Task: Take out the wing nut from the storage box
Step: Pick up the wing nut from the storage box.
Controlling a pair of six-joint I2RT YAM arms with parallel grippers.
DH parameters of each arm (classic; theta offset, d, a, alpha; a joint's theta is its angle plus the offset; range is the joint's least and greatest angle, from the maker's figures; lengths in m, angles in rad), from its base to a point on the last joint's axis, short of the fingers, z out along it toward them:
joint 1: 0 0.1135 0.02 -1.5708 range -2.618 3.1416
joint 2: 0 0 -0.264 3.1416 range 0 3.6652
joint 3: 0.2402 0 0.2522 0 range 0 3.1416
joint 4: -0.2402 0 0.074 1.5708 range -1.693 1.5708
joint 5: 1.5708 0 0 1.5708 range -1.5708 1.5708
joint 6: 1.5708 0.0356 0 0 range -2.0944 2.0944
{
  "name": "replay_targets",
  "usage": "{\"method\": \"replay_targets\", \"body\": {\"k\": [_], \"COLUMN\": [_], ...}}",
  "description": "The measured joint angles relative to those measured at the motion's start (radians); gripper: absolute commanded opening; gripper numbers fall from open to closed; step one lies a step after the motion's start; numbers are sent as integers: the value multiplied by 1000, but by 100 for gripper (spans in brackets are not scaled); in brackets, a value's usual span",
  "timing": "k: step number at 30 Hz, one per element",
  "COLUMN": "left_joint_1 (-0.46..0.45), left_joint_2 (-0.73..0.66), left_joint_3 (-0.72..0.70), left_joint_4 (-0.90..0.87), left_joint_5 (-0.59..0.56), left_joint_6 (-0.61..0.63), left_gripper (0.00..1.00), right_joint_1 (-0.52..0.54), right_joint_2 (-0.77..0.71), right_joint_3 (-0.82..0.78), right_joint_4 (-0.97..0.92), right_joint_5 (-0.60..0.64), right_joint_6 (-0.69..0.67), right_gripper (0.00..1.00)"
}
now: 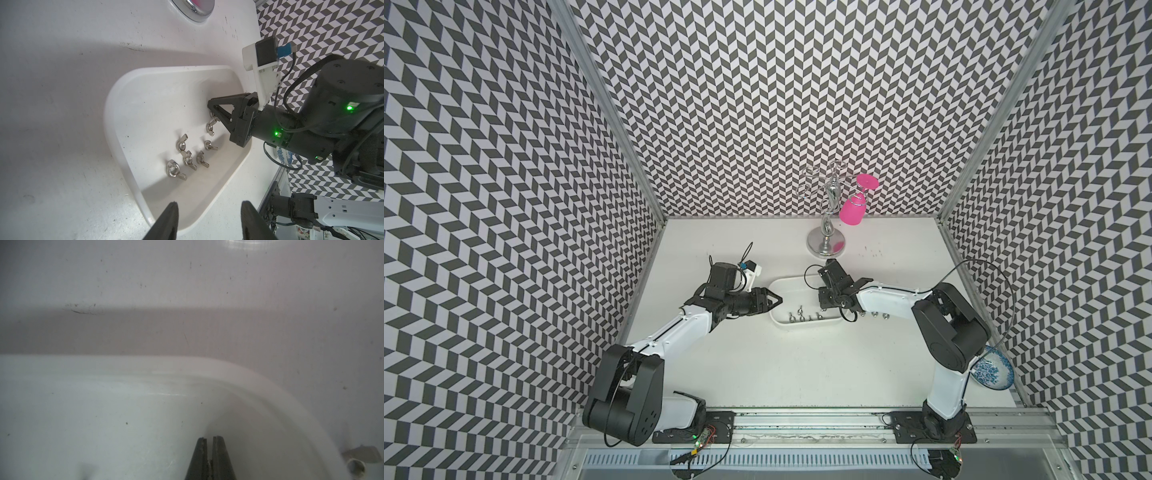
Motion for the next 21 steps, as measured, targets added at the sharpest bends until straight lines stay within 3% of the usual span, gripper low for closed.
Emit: {"method": "replay_targets", "body": {"k": [12,21], "left_joint_1": [-20,-167], "left_joint_2": [-6,-3], "left_joint_3": [2,42], "left_joint_4": [1,39], "left_joint_5": [7,-12], "left_joint_6": [-29,-82], "left_gripper": [52,52], "right_joint_1": [-1,-87], "right_joint_2": [-99,-224], "right_joint_3": [42,-47], "right_joint_4": [-12,-46], "right_joint_5": [13,50], "right_joint_6": [0,34], "right_gripper": [0,0]}}
